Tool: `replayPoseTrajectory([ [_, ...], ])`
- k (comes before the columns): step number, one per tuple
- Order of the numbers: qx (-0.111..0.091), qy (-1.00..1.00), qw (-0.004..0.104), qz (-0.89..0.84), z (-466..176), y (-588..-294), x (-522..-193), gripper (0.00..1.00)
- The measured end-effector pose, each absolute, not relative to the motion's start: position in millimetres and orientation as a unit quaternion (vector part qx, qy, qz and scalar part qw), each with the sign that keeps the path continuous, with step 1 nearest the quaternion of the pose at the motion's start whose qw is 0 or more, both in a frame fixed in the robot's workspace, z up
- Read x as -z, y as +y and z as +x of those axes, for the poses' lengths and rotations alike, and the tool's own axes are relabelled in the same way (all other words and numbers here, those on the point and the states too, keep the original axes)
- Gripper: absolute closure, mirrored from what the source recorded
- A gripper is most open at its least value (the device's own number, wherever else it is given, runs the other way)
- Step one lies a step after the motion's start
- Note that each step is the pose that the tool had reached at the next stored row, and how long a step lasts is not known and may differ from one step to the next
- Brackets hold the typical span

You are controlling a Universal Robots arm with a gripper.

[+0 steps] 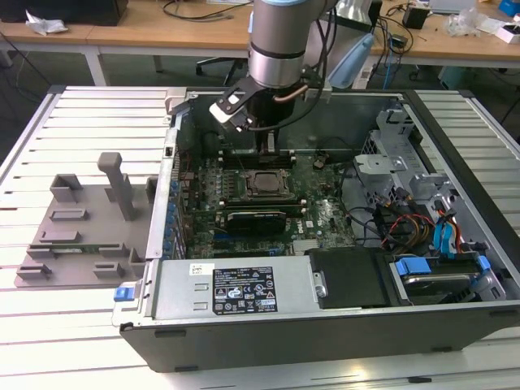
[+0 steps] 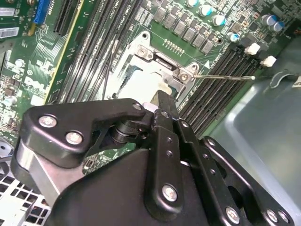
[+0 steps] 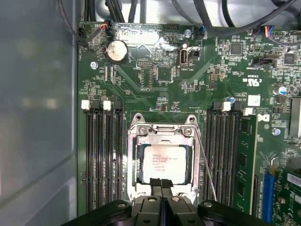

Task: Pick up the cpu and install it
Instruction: 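Close the cpu cover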

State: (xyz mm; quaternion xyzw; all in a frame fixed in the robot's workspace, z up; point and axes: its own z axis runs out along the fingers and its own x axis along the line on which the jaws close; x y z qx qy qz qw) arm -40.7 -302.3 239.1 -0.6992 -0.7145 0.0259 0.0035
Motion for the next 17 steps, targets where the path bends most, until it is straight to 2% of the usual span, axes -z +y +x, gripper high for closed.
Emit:
replayPoseTrajectory([
  [17, -0.026, -0.714, 0.003, -0.699, -41, -302, -285, 0.89],
])
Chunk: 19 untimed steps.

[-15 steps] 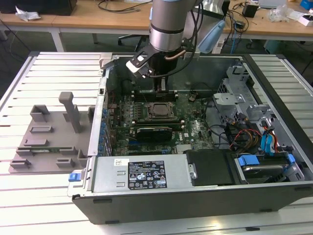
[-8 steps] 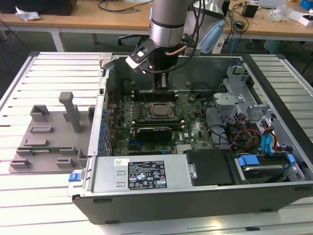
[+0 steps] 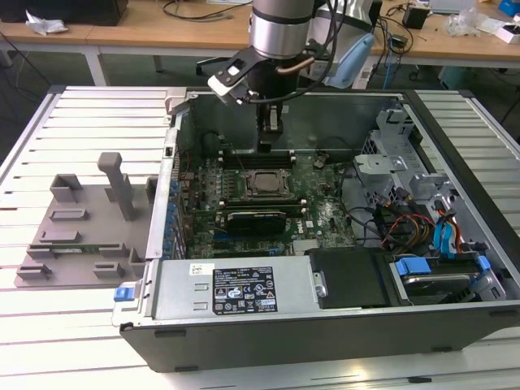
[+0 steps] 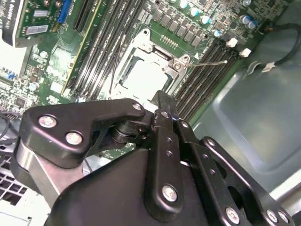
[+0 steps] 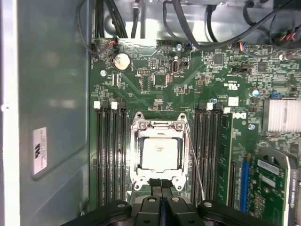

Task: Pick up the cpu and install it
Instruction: 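Close the cpu cover, then install the first cpu locking lever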

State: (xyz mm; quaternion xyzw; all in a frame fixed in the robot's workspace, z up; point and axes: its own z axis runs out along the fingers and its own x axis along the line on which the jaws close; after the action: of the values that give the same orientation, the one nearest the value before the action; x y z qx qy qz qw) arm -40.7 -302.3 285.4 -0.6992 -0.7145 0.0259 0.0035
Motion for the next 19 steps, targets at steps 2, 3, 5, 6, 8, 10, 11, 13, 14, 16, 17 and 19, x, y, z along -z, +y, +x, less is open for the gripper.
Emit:
replayPoseTrajectory([
  [2, -0.026, -0.715, 0.004, -0.699, -40.6, -302.3, -287.1, 0.89],
  [3, -0.026, -0.715, 0.004, -0.699, -40.7, -302.3, -287.1, 0.89],
  [5, -0.026, -0.715, 0.004, -0.699, -40.7, -302.3, -287.2, 0.89],
  [6, -0.026, -0.714, 0.004, -0.699, -40.7, -302.3, -287.2, 0.89],
  [8, -0.025, -0.714, 0.004, -0.699, -40.6, -302.3, -287.2, 0.89],
  [10, -0.025, -0.715, 0.004, -0.699, -40.7, -302.3, -287.2, 0.89],
  [11, -0.025, -0.715, 0.004, -0.699, -40.7, -302.3, -287.2, 0.89],
  [13, -0.025, -0.714, 0.004, -0.699, -40.7, -302.3, -287.2, 0.89],
  [14, -0.025, -0.715, 0.004, -0.699, -40.7, -302.3, -287.2, 0.89],
  [16, -0.025, -0.715, 0.004, -0.699, -40.7, -302.3, -287.2, 0.89],
  [17, -0.025, -0.715, 0.004, -0.699, -40.7, -302.3, -287.2, 0.89],
  [19, -0.025, -0.716, 0.004, -0.697, -40.6, -302.3, -287.2, 0.89],
])
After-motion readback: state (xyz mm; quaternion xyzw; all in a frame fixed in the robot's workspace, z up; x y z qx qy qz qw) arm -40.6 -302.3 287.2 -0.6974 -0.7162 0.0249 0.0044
